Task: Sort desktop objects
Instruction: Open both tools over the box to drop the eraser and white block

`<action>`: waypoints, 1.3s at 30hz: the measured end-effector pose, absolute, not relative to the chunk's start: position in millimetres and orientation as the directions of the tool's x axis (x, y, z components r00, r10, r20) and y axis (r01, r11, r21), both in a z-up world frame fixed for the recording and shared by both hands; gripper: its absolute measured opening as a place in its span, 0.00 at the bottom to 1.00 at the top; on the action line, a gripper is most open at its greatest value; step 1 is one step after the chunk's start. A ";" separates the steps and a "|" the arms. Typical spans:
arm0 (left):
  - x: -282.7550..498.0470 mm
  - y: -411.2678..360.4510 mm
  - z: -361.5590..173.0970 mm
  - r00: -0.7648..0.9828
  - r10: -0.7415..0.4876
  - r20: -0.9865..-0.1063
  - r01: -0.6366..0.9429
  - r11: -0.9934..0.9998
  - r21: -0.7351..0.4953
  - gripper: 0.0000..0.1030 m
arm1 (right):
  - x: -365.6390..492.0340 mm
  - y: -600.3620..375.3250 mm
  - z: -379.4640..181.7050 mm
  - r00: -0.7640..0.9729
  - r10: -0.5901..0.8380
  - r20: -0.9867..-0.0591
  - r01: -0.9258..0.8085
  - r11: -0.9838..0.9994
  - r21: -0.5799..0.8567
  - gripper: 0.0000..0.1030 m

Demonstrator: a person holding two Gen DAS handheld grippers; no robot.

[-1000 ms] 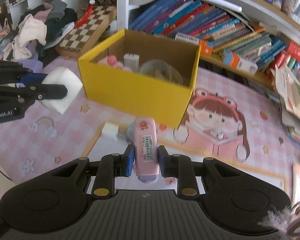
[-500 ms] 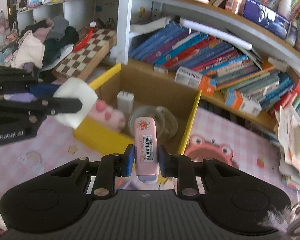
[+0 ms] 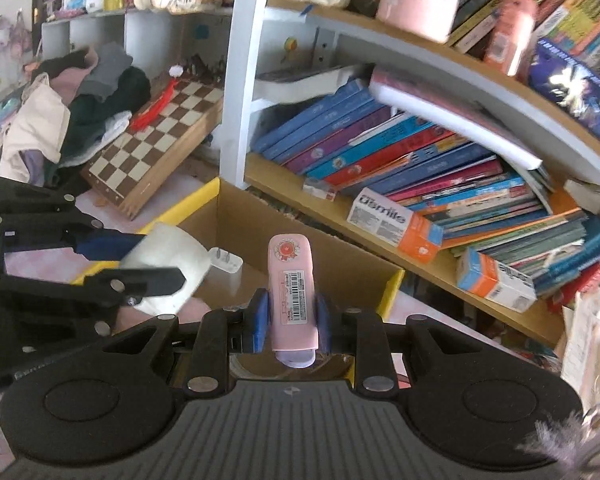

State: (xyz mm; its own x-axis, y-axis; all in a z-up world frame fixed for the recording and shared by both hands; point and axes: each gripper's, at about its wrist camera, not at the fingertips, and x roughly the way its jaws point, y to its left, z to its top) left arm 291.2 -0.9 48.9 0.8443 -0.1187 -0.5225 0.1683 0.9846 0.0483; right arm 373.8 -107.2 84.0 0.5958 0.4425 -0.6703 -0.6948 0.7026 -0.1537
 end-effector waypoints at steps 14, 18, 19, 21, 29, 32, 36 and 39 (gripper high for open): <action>329.5 -9.7 5.6 0.742 -0.127 -0.658 0.208 0.977 0.046 0.19 | 429.4 -83.0 23.8 0.469 0.437 -0.768 -0.752 0.654 -0.087 0.23; 337.9 -15.0 -6.3 0.709 -0.143 -0.691 0.233 0.972 0.038 0.19 | 447.5 -76.2 7.7 0.433 0.418 -0.799 -0.759 0.646 -0.073 0.23; 339.6 -15.7 -8.6 0.704 -0.142 -0.696 0.233 0.972 0.038 0.19 | 451.1 -74.0 4.3 0.426 0.416 -0.804 -0.764 0.641 -0.072 0.23; 342.7 -15.4 -12.6 0.695 -0.142 -0.705 0.227 0.974 0.028 0.19 | 455.9 -68.4 -0.9 0.410 0.414 -0.813 -0.778 0.624 -0.075 0.23; 351.3 -7.1 -18.9 0.664 -0.156 -0.731 0.184 0.982 -0.043 0.19 | 456.3 -38.6 -7.5 0.376 0.419 -0.826 -0.843 0.526 -0.116 0.23; 351.6 -6.8 -19.4 0.662 -0.157 -0.732 0.175 0.983 -0.053 0.20 | 452.0 -27.0 -7.9 0.376 0.421 -0.826 -0.860 0.490 -0.142 0.23; 350.9 -6.6 -18.7 0.671 -0.133 -0.730 0.156 0.987 -0.037 0.24 | 454.0 -21.0 -9.7 0.374 0.423 -0.825 -0.865 0.481 -0.145 0.23; 350.3 -6.3 -18.2 0.677 -0.115 -0.727 0.141 0.990 -0.025 0.26 | 457.6 -19.7 -11.6 0.373 0.419 -0.828 -0.864 0.483 -0.144 0.23</action>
